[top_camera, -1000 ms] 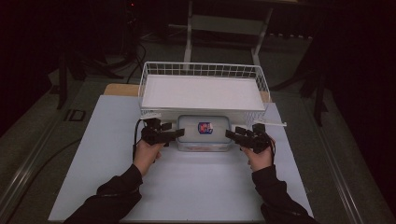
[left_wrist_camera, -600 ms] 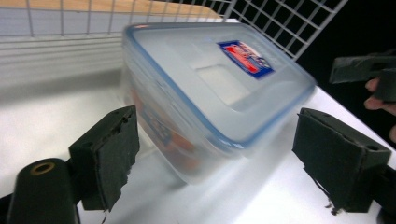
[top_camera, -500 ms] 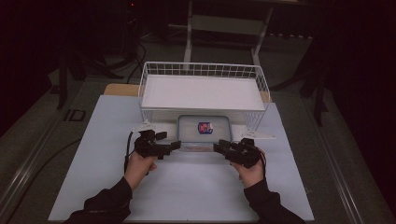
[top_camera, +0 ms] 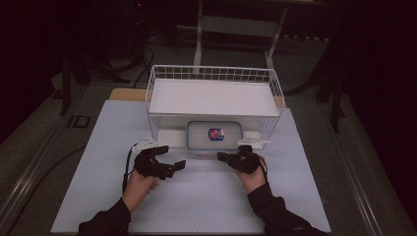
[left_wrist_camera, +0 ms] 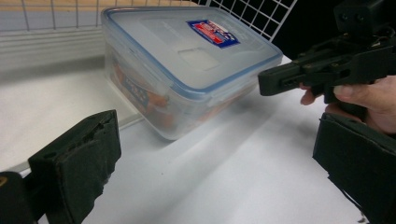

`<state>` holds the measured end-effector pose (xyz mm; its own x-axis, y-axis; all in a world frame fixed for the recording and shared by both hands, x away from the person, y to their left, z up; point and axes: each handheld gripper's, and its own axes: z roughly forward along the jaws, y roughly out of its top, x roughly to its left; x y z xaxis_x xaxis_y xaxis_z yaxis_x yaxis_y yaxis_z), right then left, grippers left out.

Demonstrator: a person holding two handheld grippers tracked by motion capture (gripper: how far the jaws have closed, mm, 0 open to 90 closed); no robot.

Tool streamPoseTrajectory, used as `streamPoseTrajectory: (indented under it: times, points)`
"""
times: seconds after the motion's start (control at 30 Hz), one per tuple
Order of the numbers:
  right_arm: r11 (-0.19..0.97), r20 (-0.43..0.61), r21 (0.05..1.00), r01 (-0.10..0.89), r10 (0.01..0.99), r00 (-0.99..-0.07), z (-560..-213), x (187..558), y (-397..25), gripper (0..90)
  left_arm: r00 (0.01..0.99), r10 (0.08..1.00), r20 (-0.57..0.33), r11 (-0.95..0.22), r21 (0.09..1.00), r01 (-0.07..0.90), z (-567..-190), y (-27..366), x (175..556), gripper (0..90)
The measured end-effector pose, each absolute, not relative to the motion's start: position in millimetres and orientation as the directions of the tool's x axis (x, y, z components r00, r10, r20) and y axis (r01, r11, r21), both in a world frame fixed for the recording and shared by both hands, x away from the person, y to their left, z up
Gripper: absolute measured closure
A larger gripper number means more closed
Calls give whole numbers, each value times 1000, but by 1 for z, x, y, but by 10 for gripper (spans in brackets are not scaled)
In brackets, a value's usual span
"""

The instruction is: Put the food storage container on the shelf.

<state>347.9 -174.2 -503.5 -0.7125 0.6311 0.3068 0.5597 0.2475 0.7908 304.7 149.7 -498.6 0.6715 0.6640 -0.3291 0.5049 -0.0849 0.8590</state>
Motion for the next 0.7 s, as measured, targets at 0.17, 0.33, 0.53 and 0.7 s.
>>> streamPoseTrajectory:
  times: [0.17, 0.33, 0.53, 0.7]
  points:
    - [245, 299, 794, 557, 641, -707, -503, 359, -168, 899, 673, 667, -319, -88, 864, 496, -499, 150, 304, 12]
    - [230, 292, 798, 557, 662, -691, -504, 371, -160, 899, 671, 670, -318, -85, 865, 495, -501, 151, 306, 12]
    - [236, 282, 786, 571, 685, -671, -512, 385, -151, 899, 672, 673, -309, -93, 866, 492, -502, 152, 305, 12]
    - [212, 288, 788, 578, 704, -650, -516, 396, -149, 899, 671, 673, -310, -91, 866, 491, -503, 153, 305, 12]
